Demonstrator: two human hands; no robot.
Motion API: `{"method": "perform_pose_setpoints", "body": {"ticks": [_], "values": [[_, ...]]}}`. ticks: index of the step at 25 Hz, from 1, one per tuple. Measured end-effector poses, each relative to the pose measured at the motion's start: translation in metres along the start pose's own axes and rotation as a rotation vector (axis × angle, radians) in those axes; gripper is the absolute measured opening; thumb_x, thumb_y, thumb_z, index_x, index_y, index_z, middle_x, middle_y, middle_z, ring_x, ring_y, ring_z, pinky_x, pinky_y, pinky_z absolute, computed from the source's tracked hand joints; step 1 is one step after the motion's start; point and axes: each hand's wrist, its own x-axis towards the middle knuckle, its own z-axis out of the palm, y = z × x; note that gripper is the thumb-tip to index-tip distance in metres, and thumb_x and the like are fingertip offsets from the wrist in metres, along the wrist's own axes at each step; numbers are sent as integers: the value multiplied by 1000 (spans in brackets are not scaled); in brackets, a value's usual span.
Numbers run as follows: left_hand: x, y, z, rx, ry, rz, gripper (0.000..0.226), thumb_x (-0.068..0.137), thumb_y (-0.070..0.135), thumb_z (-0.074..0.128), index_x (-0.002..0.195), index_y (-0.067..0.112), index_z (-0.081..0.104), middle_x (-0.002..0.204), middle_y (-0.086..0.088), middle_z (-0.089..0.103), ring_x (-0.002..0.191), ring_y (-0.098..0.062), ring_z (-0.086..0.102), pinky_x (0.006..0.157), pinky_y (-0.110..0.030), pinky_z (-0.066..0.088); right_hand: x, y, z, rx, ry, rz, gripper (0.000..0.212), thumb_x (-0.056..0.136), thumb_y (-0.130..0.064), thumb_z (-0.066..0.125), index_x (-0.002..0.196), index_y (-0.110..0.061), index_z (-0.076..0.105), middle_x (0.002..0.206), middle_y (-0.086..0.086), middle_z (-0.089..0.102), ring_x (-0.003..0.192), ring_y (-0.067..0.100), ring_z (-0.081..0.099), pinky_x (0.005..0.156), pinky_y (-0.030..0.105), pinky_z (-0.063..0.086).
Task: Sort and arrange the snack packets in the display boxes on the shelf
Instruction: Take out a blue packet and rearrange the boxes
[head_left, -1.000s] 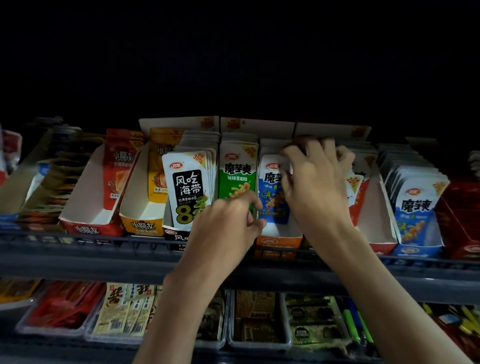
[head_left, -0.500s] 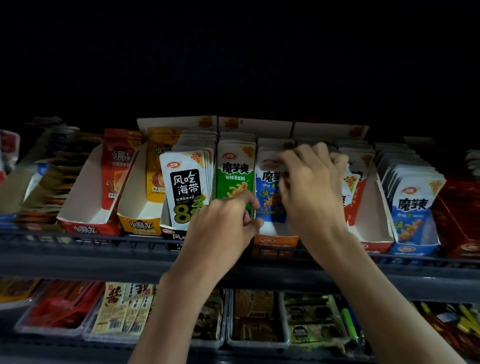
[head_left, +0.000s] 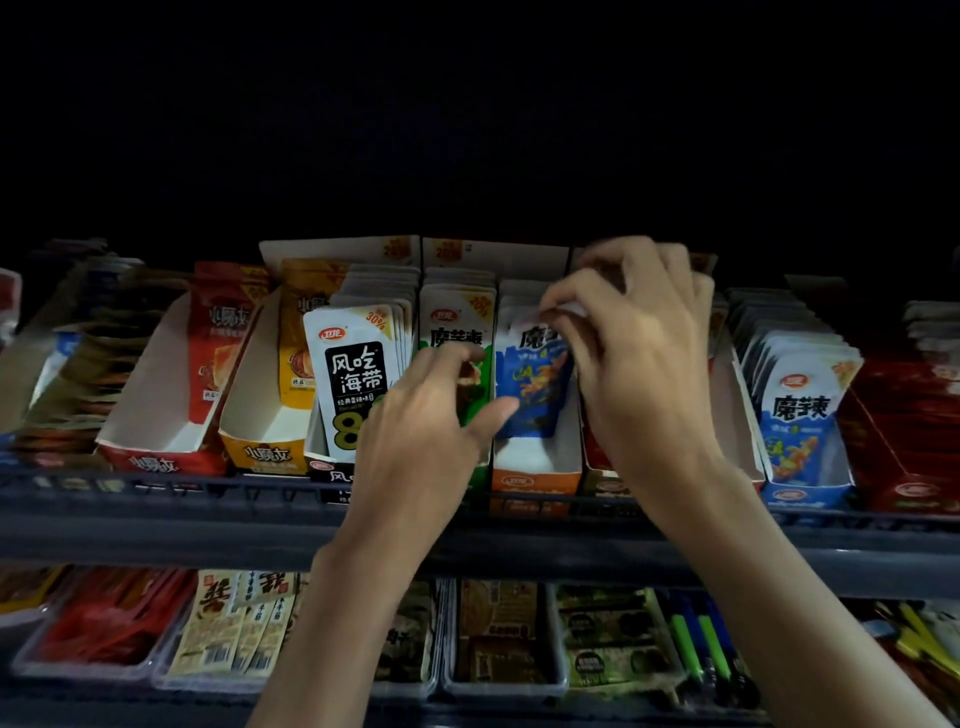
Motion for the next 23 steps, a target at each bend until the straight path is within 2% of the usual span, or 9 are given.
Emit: {"method": "perform_pose_setpoints", "body": {"ticks": [2,5,7,9,11,15,18,21,23], "values": [[0,5,-1,-100,32,64,30,92,48,55,116,31,57,97,22,56,83,2,55,69,-23,45,4,1,-12,107,69,-10,10,92,-17,63,98,-13,71,105,5,64,101,24,54,84,33,35],[-2,14,0,-290,52,95,22,92,45,55,90,26,67,78,14,66,75,-5,64,59,-26,50,5,5,-28,368,82,39,9,93,-14,65,98,-9,70,94,0,67,89,13,61,77,33,49],[-4,23,0,-443,8,101,28,92,40,59,76,18,65,71,7,66,66,-12,64,53,-34,51,5,8,-38,586,66,181,10,93,-15,67,101,-11,67,92,-6,66,85,5,62,72,27,51],[-8,32,3,-569,-53,119,33,90,34,58,67,11,57,63,3,60,59,-11,58,48,-29,44,4,14,-47,862,52,381,15,92,-13,68,106,-11,63,90,-7,66,83,6,66,68,27,54],[-9,39,7,-650,-93,132,37,90,31,57,65,5,51,58,0,54,55,-8,51,47,-24,36,0,20,-53,1045,9,594,15,94,-13,65,106,-7,61,85,-1,67,76,9,68,62,25,53],[-12,52,18,-768,-165,119,40,91,27,59,65,-1,49,56,-5,51,51,-10,50,43,-29,37,-9,30,-65,1204,-200,870,26,100,-27,54,87,-5,61,68,0,69,60,7,66,52,19,49],[-11,62,30,-835,-224,91,39,90,25,61,60,4,48,55,0,52,50,-6,49,45,-19,37,-12,43,-75,1193,-223,910,28,99,-32,55,83,-10,64,70,2,72,60,10,68,54,23,51],[-9,70,43,-856,-292,68,42,87,28,67,61,2,46,58,-11,48,52,-9,46,46,-19,36,-16,56,-81,1155,-211,928,27,96,-32,59,88,-9,69,79,8,75,69,18,71,65,31,55],[-10,77,50,-822,-298,55,38,88,27,67,60,7,52,58,-3,56,53,-6,54,47,-19,41,-16,62,-88,1115,-227,936,22,95,-27,62,85,-9,68,69,0,73,59,8,68,55,19,51]]}}
